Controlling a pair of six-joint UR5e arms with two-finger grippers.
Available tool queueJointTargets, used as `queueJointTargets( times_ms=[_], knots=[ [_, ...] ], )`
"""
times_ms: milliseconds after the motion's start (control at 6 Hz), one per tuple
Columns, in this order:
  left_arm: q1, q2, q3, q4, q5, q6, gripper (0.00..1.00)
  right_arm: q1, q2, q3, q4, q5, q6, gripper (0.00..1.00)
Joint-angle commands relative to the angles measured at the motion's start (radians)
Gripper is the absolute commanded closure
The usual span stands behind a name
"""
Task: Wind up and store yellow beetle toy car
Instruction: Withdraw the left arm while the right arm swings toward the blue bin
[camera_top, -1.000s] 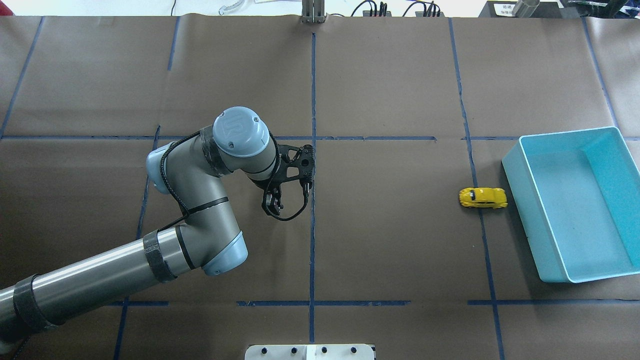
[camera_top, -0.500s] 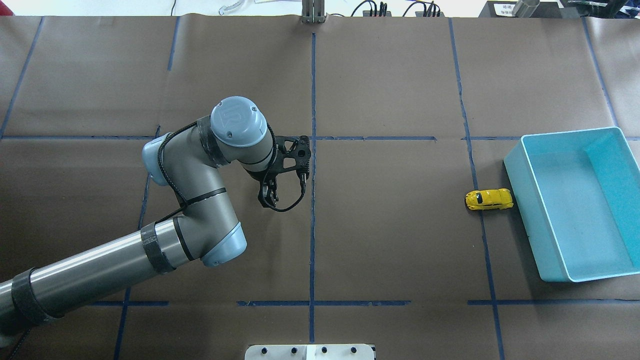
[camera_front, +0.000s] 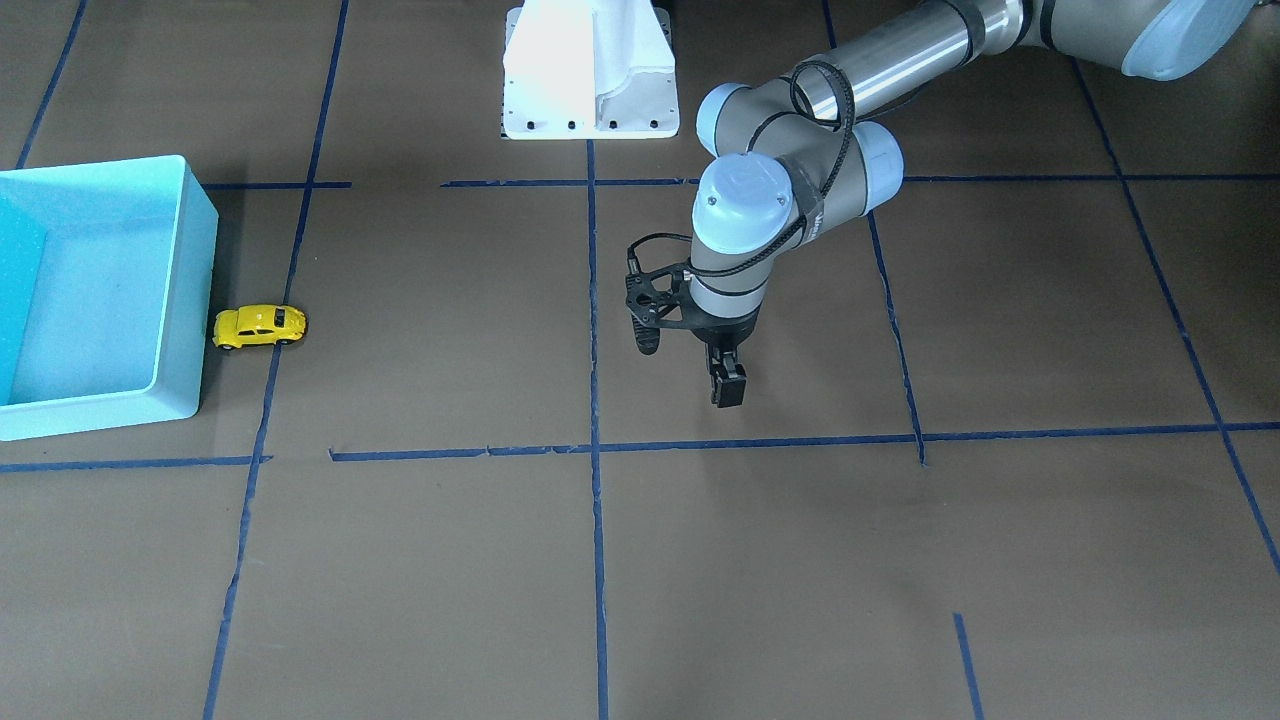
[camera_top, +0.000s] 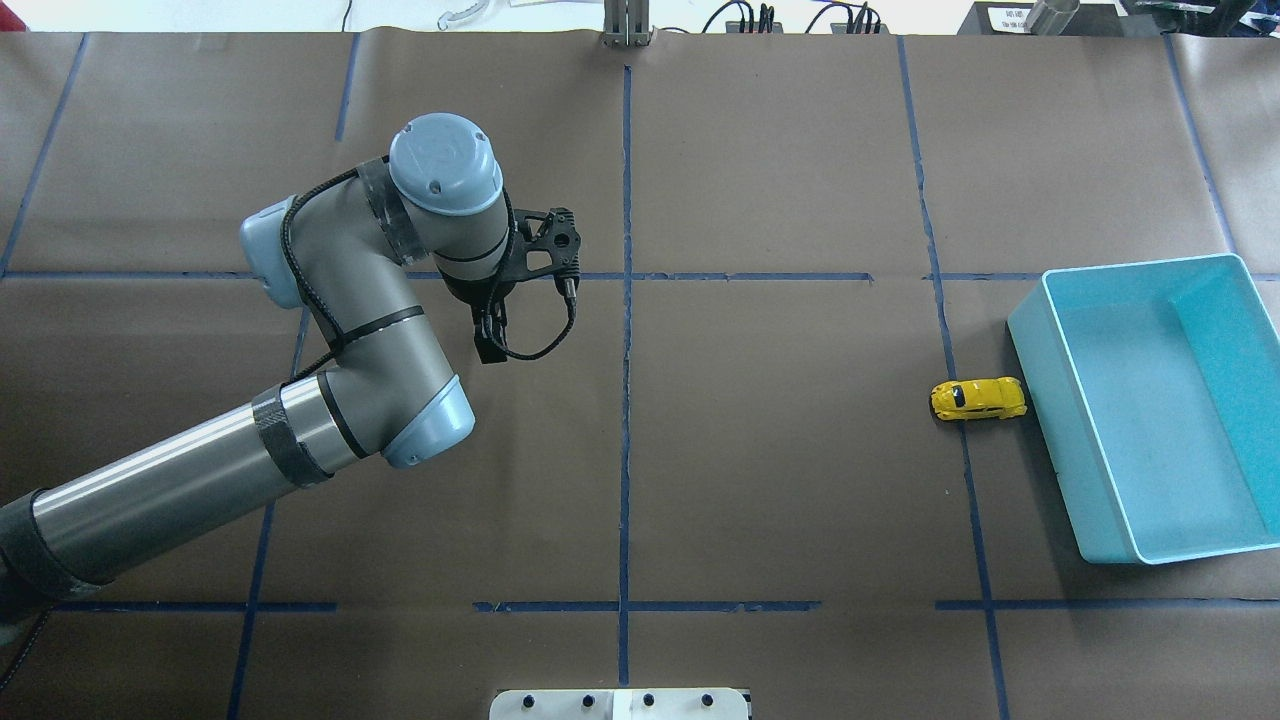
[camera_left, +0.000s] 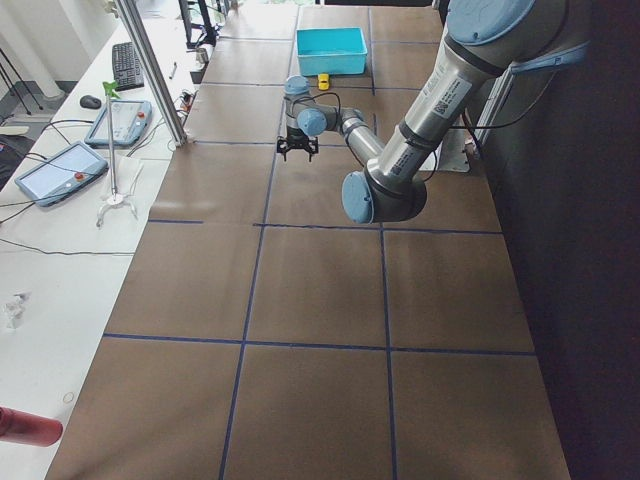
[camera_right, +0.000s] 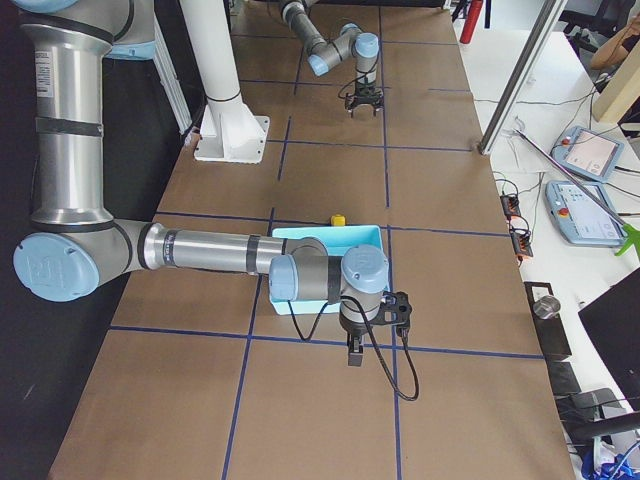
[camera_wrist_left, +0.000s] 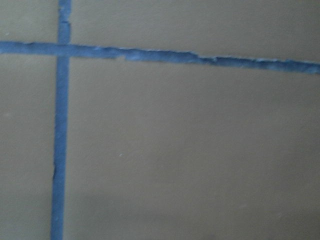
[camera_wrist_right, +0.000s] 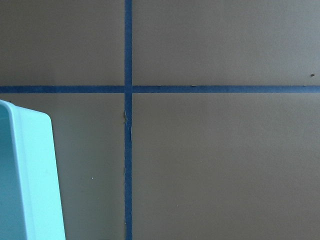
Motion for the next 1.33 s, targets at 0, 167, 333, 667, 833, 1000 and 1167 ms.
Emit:
queueJointTargets(
  times_ms=[0, 167, 333, 667, 833, 1000, 1167],
  knots=[
    [-0.081, 0.023, -0.065, 0.142, -0.115, -0.001, 0.0, 0.0, 0.002, 0.003, 0.003, 0.002, -0.001, 0.0],
    [-0.102, 0.09, -0.154, 0.17, -0.116, -0.001, 0.0, -0.003, 0.011, 0.006, 0.005, 0.003, -0.008, 0.0],
    [-0.133, 0.117, -0.2, 0.223, -0.114, -0.003, 0.0, -0.02, 0.024, 0.05, 0.003, 0.003, -0.011, 0.0],
    [-0.211, 0.259, -0.34, 0.297, -0.11, -0.001, 0.0, -0.118, 0.034, 0.206, 0.0, -0.004, -0.012, 0.0],
    [-0.26, 0.375, -0.415, 0.305, -0.114, 0.005, 0.0, -0.199, 0.055, 0.298, -0.023, -0.016, -0.011, 0.0],
    [-0.317, 0.49, -0.449, 0.304, -0.116, 0.005, 0.0, -0.263, 0.061, 0.402, -0.093, -0.019, -0.011, 0.0],
    [-0.383, 0.538, -0.44, 0.301, -0.116, -0.004, 0.0, -0.349, 0.125, 0.429, -0.145, -0.024, -0.012, 0.0]
  ],
)
